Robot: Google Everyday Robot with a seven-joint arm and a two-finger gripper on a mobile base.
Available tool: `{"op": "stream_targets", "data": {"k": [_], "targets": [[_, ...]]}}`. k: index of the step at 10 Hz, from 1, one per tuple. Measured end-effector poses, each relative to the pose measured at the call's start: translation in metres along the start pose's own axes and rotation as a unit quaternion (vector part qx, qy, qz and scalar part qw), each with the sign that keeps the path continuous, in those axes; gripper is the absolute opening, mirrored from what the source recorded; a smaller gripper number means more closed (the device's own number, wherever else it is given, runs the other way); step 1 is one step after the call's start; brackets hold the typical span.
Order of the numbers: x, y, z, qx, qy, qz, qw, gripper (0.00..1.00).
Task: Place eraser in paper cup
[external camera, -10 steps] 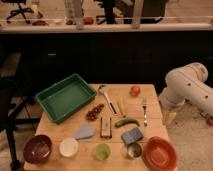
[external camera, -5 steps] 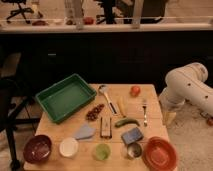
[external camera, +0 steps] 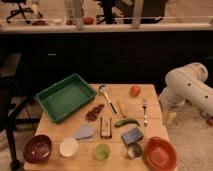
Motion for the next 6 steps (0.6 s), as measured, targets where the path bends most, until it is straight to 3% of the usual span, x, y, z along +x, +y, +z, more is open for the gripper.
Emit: {"op": "stream_targets", "data": {"k": [5,6], "targets": [[-0.0003,0.0007,0.0006,0.002,-0.001,-0.003,1.0,0.8],[-0.0028,0.0038,0.0012,0.005,-0.005,-0.02,0.9998,0.8]]}}
